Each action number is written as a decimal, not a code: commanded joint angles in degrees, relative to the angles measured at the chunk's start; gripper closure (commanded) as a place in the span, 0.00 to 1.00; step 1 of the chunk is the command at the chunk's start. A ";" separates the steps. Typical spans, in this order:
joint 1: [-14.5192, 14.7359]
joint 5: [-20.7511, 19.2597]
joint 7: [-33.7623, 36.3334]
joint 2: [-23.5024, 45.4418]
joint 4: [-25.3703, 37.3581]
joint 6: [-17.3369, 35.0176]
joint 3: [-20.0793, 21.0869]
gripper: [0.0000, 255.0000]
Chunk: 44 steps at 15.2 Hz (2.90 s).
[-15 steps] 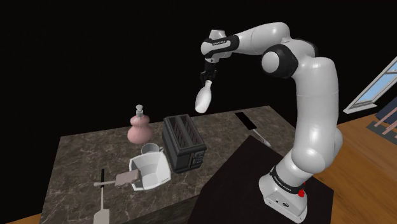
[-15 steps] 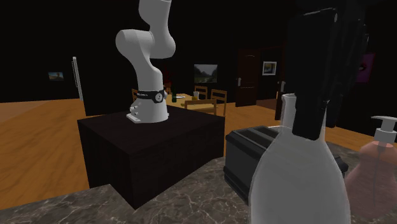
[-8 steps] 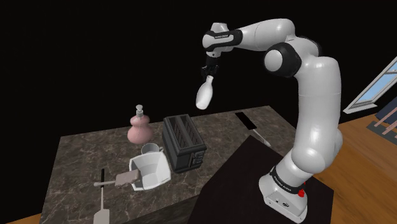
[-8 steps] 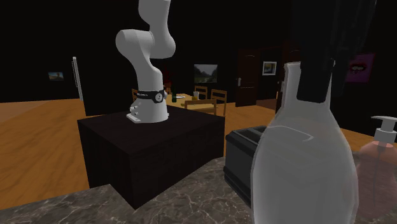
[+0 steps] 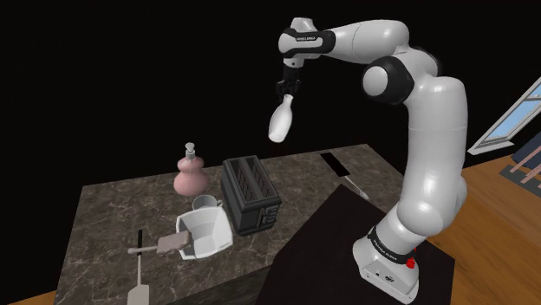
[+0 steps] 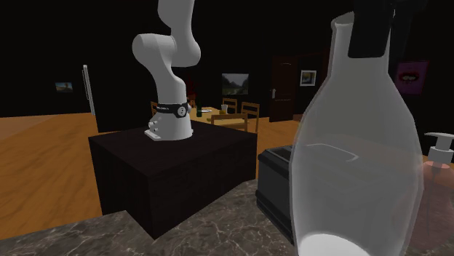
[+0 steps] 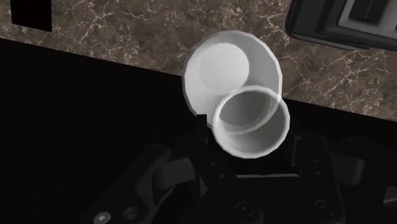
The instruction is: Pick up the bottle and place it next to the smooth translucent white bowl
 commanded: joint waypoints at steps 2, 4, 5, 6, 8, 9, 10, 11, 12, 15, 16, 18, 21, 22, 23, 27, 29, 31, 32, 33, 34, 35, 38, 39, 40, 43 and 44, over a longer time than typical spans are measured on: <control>0.03 -0.11 0.17 -0.41 1.54 -1.92 -0.04 1.00; -0.04 -0.15 0.21 -0.52 2.90 -3.40 -0.07 1.00; -0.09 -0.17 0.24 -0.55 3.62 -4.15 -0.09 1.00; -0.13 -0.18 0.26 -0.57 4.37 -4.91 -0.10 1.00; -0.23 -0.20 0.29 -0.55 5.95 -6.46 -0.12 1.00; -0.29 -0.20 0.31 -0.52 6.78 -7.25 -0.13 1.00; -0.35 -0.20 0.33 -0.46 7.64 -8.06 -0.14 1.00; -0.42 -0.19 0.34 -0.38 8.54 -8.87 -0.14 1.00; -0.49 -0.18 0.36 -0.28 9.47 -9.71 -0.15 1.00; -0.74 -0.12 0.40 0.16 12.51 -12.29 -0.15 1.00; -0.84 -0.09 0.42 0.35 13.61 -13.19 -0.15 1.00; -0.99 -0.05 0.44 0.66 15.20 -14.47 -0.15 1.00; 2.42 -1.57 2.82 -7.55 2.52 -9.92 -0.07 1.00; 3.41 -2.05 3.72 -9.92 -0.97 -8.75 0.05 1.00; 4.34 -2.53 4.68 -12.16 -4.19 -7.72 0.23 1.00; 7.62 -4.25 8.82 -20.19 -15.24 -4.54 1.35 1.00; 9.04 -4.97 11.05 -23.79 -19.92 -3.38 2.13 1.00; 10.35 -5.57 13.35 -27.17 -24.17 -2.46 3.04 1.00; 10.97 -5.82 14.52 -28.78 -26.14 -2.07 3.55 1.00; 11.56 -6.04 15.70 -30.34 -28.03 -1.73 4.08 1.00; 12.13 -6.22 16.89 -31.85 -29.84 -1.43 4.65 1.00; 12.70 -6.36 18.09 -33.32 -31.56 -1.16 5.23 1.00; 14.33 -6.55 21.72 -37.45 -36.27 -0.58 7.15 1.00; 14.86 -6.54 22.94 -38.74 -37.69 -0.45 7.83 1.00; 15.40 -6.49 24.17 -39.98 -39.05 -0.34 8.52 1.00; 16.97 -6.10 27.85 -43.44 -42.70 -0.15 10.75 1.00; 17.50 -5.90 29.09 -44.50 -43.79 -0.13 11.53 1.00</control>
